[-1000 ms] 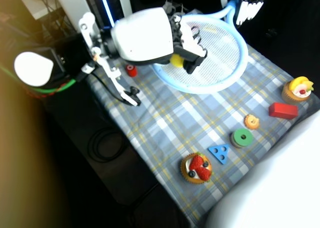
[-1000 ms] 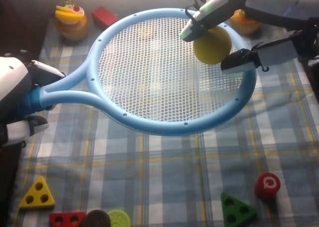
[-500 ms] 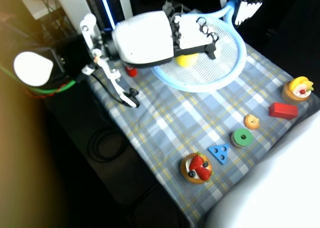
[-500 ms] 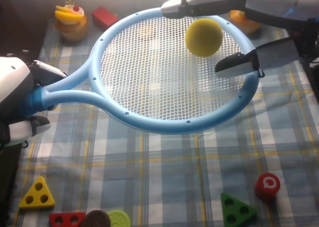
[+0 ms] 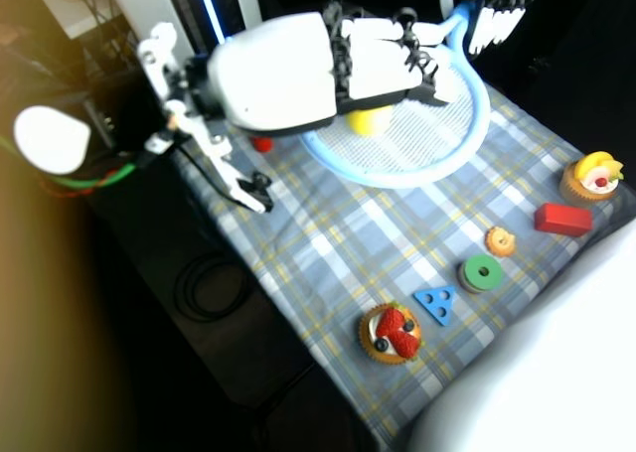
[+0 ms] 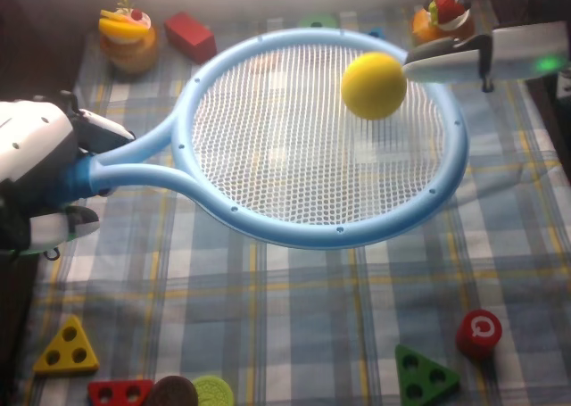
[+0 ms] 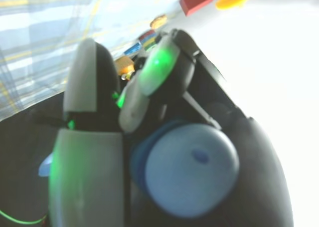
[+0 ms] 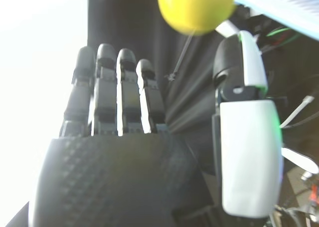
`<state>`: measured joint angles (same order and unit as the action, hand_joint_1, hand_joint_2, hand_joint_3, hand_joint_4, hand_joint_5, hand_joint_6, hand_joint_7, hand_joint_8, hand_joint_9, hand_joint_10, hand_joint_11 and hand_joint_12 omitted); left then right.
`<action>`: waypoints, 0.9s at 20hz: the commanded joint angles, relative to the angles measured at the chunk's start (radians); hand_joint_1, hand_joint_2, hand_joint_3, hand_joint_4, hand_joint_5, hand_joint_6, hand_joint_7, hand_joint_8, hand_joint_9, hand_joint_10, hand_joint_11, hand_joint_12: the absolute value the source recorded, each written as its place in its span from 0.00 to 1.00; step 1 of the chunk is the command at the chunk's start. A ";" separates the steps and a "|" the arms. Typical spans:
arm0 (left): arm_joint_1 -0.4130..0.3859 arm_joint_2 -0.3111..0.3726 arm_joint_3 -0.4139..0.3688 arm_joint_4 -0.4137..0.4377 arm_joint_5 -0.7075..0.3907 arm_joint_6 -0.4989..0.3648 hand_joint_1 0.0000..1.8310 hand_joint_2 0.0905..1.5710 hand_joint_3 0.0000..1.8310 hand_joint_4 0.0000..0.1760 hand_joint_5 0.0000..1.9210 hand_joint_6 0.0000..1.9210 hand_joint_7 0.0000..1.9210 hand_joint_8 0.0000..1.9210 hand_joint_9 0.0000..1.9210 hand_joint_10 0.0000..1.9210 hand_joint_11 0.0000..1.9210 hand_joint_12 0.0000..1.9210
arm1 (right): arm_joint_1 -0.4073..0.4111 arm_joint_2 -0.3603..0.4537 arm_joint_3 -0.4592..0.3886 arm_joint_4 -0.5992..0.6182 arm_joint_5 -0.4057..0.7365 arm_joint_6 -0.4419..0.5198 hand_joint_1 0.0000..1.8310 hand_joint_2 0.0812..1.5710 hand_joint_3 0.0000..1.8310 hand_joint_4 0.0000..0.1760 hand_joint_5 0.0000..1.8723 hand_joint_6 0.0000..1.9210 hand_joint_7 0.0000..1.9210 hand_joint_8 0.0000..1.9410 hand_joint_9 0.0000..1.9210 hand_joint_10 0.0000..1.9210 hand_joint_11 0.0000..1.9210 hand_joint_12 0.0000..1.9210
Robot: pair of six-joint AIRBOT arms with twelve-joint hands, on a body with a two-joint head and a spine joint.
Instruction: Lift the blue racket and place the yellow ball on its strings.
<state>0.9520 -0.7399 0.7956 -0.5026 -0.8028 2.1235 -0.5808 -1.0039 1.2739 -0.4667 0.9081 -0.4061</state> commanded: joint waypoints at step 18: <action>-0.077 -0.067 0.073 0.014 0.056 0.082 0.80 0.82 0.01 0.00 0.33 1.00 0.57 1.00 0.75 1.00 0.75 1.00 | -0.126 -0.035 0.014 0.198 0.209 -0.022 0.35 0.73 0.00 0.04 0.07 0.00 0.23 0.00 0.22 0.00 0.06 0.16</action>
<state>0.8898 -0.8066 0.8623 -0.5083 -0.6384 2.2066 -0.7166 -1.0370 1.2858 -0.3172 0.9989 -0.4263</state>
